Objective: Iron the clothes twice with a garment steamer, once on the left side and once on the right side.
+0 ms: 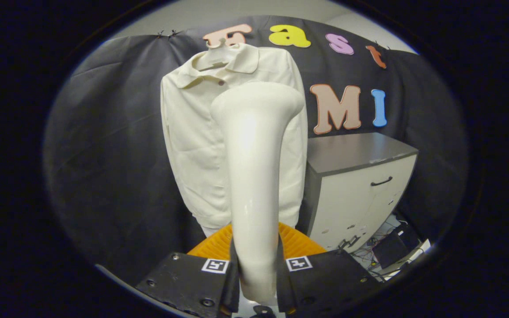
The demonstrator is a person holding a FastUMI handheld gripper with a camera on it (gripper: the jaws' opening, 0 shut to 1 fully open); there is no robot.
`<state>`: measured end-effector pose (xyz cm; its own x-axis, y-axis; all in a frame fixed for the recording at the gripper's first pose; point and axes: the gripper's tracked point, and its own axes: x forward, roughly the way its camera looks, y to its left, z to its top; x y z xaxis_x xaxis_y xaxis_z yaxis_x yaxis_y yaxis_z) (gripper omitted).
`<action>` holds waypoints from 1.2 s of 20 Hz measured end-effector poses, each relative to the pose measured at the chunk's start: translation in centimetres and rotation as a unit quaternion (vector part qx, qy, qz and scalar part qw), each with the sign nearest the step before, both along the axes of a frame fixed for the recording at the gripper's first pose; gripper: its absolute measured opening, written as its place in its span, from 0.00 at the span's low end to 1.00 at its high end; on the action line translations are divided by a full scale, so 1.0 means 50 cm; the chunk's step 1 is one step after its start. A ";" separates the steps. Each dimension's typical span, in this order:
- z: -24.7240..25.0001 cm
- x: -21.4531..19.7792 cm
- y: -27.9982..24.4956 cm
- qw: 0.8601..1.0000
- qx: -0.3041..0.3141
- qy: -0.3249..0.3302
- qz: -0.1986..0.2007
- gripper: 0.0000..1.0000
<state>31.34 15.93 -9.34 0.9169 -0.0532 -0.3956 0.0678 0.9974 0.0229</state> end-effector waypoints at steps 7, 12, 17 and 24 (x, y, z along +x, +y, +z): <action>0.076 0.121 -0.025 0.999 0.011 -0.040 0.009 0.33; 0.120 0.230 -0.046 0.997 -0.001 -0.071 0.026 0.33; 0.117 0.315 -0.062 0.996 -0.002 -0.080 0.035 0.33; 0.042 0.375 -0.079 0.997 0.008 -0.057 0.051 0.33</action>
